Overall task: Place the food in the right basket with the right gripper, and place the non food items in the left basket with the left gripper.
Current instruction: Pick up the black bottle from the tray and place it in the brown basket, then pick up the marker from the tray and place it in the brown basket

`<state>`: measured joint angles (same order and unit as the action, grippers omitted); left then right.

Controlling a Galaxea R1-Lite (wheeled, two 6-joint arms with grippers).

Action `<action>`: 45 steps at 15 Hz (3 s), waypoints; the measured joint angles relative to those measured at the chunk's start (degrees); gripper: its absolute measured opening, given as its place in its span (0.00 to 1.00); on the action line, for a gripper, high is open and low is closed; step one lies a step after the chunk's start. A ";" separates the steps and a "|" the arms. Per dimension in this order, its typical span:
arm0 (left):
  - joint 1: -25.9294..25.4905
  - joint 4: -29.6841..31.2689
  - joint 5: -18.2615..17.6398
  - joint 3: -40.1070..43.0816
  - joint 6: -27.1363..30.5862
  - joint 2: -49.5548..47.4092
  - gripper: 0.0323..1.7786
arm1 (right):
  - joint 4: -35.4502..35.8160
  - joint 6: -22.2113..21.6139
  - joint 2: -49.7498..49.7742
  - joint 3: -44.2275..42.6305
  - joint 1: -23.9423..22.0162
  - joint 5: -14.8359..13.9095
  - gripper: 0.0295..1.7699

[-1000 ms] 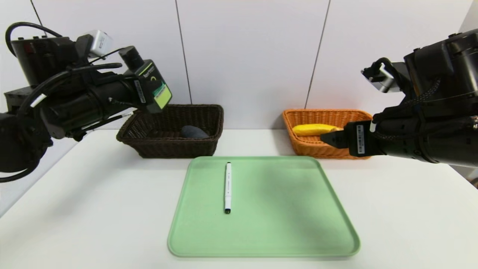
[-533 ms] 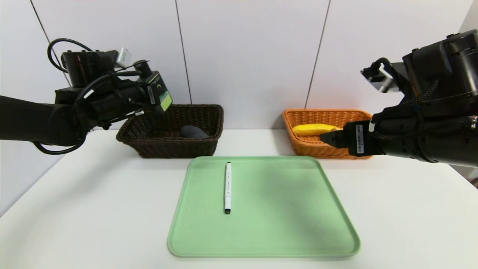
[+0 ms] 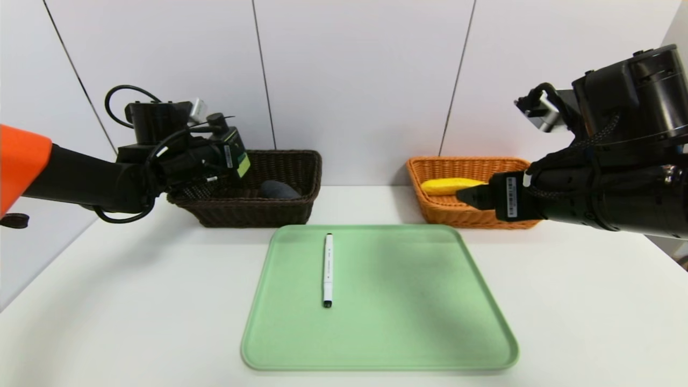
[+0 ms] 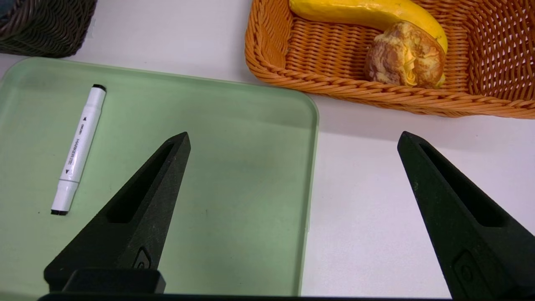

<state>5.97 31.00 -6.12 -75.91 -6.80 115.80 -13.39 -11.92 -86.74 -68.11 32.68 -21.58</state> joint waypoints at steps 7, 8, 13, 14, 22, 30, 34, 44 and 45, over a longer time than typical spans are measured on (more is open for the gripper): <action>-0.17 -2.34 0.01 -0.16 1.24 0.73 0.48 | 0.83 -0.01 -1.44 -0.11 -0.52 0.83 0.97; -0.16 -2.26 0.00 -0.13 1.29 0.63 0.53 | 0.82 0.02 -1.55 -0.18 -0.71 1.10 0.97; -0.11 -2.93 0.09 -0.49 1.43 -1.19 0.74 | 0.82 -0.04 -1.68 -0.22 -1.18 1.29 0.97; -0.05 -3.89 0.09 -0.94 1.44 -2.49 0.76 | 0.82 -0.06 -1.63 -0.22 -1.44 1.29 0.97; 10.18 -38.80 0.69 -16.64 -0.35 -20.26 0.89 | 0.79 -0.48 -1.61 -1.23 -2.12 1.32 0.97; 32.63 -70.68 7.68 -24.00 -16.20 -19.77 0.93 | -0.67 -2.22 -3.40 -5.24 -3.24 2.76 0.97; 34.35 -71.88 7.79 -24.25 -17.53 -13.73 0.94 | -6.57 -9.13 -5.88 -8.87 -4.72 7.55 0.97; 35.45 -71.38 7.49 -27.09 -18.74 -1.50 0.95 | -10.20 -7.59 -9.87 -15.49 -10.50 8.68 0.97; 35.50 -71.38 7.49 -27.12 -18.58 -1.16 0.95 | -10.18 -5.35 -9.87 -14.99 -10.64 8.81 0.97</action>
<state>41.47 -40.38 1.37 -103.03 -25.38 114.64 -23.56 -17.27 -96.61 -83.10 22.04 -12.76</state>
